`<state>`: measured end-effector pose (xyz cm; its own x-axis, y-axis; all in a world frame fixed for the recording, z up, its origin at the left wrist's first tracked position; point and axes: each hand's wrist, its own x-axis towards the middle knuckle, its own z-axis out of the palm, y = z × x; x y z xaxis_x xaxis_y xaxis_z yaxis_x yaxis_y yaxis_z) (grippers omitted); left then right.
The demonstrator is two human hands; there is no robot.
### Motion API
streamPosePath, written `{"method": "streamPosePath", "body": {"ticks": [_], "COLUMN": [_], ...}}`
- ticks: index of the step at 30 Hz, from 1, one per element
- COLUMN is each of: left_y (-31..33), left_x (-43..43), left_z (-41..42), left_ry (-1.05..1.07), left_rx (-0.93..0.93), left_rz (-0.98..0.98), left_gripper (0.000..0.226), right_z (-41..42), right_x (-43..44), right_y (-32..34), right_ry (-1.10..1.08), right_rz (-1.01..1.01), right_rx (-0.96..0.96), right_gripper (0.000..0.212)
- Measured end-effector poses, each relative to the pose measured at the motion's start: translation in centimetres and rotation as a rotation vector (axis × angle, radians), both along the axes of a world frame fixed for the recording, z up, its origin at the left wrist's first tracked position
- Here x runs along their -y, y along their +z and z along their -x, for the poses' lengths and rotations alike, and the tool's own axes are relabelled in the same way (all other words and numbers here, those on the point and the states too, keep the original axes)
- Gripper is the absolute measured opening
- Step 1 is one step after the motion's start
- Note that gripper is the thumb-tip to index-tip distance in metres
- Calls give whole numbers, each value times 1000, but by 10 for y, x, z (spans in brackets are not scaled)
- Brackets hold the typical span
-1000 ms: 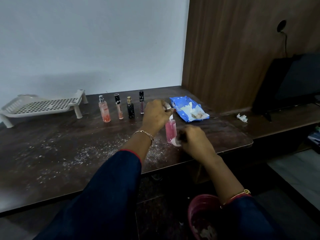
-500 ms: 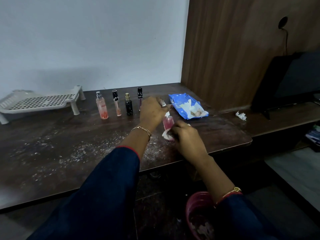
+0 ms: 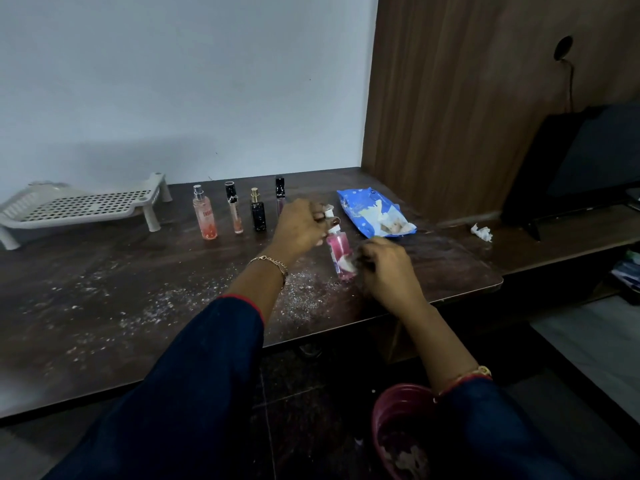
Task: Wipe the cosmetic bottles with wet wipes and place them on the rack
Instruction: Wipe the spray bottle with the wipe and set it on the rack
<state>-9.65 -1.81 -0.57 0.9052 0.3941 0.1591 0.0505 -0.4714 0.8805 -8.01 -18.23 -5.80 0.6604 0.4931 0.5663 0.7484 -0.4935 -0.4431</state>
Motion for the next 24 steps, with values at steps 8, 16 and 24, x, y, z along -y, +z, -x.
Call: {"method": "streamPosePath", "body": {"ticks": [8,16,24], "left_y": [-6,-9,-6], "left_x": [4,12,17], "left_z": [-5,-19,-23], "left_ry": [43,42,54], "left_rx": [84,93,103], "left_rz": [-14,-18,-80], "left_gripper": [23,19,29], "right_z": [6,3,2], "right_x": [-11,14,-9], "right_y": [8,-15,9], "right_ry": [42,-63,-66], "right_rz": [11,114,-71], "right_rx": [11,-9,103], "right_gripper": [14,11,10]}}
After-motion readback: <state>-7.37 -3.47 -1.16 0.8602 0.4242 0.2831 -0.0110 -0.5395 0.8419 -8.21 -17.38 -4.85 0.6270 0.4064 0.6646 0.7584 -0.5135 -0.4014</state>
